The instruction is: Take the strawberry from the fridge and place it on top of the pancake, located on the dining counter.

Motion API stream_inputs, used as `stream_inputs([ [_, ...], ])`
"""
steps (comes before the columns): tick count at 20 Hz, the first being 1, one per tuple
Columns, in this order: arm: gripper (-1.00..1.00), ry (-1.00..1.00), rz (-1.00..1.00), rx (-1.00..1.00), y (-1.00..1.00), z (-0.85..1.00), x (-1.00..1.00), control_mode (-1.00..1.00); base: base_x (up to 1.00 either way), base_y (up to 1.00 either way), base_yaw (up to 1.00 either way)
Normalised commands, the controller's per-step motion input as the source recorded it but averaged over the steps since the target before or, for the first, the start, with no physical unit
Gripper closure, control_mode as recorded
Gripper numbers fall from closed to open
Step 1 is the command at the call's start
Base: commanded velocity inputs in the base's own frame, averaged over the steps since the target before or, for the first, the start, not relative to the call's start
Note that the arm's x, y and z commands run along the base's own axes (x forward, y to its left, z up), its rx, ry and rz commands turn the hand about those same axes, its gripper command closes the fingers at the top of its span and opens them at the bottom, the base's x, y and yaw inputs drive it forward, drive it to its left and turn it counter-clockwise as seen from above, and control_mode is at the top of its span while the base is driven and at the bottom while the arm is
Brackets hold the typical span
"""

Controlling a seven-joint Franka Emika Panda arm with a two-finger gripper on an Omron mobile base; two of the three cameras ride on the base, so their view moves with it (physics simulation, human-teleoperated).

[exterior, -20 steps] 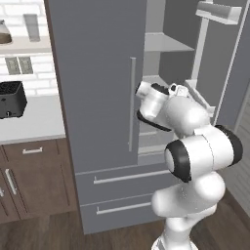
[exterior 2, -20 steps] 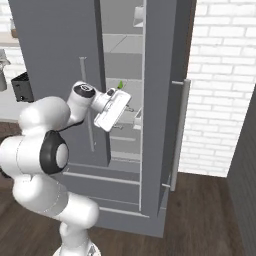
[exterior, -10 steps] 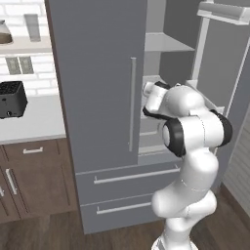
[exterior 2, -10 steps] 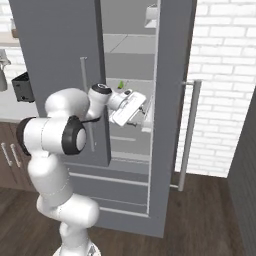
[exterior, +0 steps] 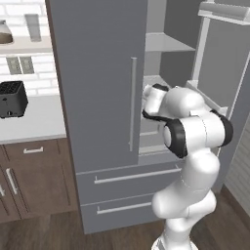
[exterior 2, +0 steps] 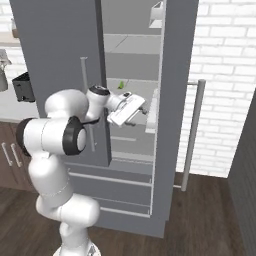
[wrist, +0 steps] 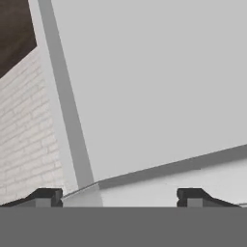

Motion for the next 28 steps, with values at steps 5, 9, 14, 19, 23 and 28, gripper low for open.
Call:
stream_inputs([
  [5, -1.0, -0.44, 0.05, 0.13, 0.75, -0.03, -0.33, -1.0, 0.0, 0.0, 0.0],
  [9, -1.0, -0.66, 0.0, 0.42, 0.73, 0.0, -0.16, -1.0, 0.0, 0.0, 0.0],
  [14, -1.0, -0.66, -0.07, 0.52, 0.69, 0.0, -0.01, -1.0, 0.0, 0.0, 0.0],
  [19, -1.0, -0.63, -0.37, 0.49, 0.56, 0.11, 0.22, -1.0, 0.0, 0.0, 0.0],
  [23, -1.0, -0.74, -0.45, 0.52, 0.39, 0.34, 0.25, -1.0, 0.0, 0.0, 0.0],
  [28, -1.0, -0.57, -0.38, 0.39, 0.56, 0.46, 0.36, -1.0, 0.0, 0.0, 0.0],
])
